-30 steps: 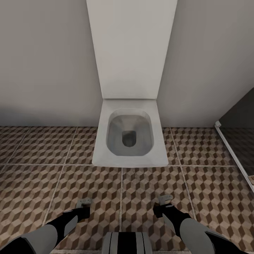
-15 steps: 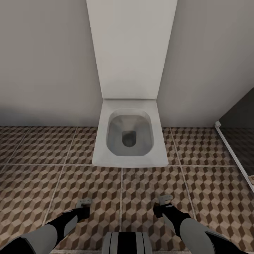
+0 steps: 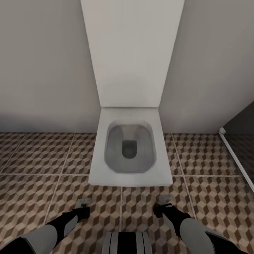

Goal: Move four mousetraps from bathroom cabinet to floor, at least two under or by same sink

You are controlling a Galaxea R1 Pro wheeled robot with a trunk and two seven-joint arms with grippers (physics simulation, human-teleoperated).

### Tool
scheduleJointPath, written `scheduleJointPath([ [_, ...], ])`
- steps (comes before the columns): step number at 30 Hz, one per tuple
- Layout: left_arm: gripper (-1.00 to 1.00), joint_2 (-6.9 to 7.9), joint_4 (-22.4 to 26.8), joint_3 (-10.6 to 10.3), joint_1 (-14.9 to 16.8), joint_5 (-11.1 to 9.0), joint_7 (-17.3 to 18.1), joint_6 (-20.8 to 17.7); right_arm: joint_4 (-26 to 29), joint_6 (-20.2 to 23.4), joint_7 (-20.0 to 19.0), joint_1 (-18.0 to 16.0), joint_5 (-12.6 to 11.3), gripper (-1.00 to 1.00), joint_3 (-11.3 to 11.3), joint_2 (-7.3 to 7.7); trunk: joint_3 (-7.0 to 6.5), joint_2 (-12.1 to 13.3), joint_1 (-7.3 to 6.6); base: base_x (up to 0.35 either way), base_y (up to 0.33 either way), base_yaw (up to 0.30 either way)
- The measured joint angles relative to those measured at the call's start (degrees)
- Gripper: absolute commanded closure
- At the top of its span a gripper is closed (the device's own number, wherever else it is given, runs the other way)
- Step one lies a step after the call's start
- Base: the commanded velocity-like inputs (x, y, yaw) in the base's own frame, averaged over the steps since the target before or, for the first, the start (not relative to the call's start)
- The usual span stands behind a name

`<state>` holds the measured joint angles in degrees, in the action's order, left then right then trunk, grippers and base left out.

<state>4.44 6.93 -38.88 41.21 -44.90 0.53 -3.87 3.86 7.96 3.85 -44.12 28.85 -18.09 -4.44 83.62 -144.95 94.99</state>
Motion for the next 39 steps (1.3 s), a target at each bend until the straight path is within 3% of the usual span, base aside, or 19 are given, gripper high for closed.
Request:
scheduleJointPath([
  [13, 1.00, 0.00, 0.00, 0.06, 0.00, 0.00, 0.00, 0.08, 0.00, -0.01, 0.00, 0.00, 0.00, 1.00, 0.00, 0.00, 0.00, 0.00, 0.02, 0.022, 0.000, 0.000],
  [26, 1.00, 0.00, 0.00, 0.00, 0.00, 0.00, 0.00, 0.17, 0.00, 0.00, 0.00, 0.00, 0.00, 1.00, 0.01, 0.00, 0.00, 0.00, -0.01, 0.260, 0.000, 0.000],
  [39, 1.00, 0.00, 0.00, 0.00, 0.00, 0.01, 0.00, 0.26, 0.00, 0.00, 0.00, 0.00, 0.00, 1.00, 0.02, 0.02, 0.00, 0.00, 0.02, 0.032, 0.000, 0.000],
])
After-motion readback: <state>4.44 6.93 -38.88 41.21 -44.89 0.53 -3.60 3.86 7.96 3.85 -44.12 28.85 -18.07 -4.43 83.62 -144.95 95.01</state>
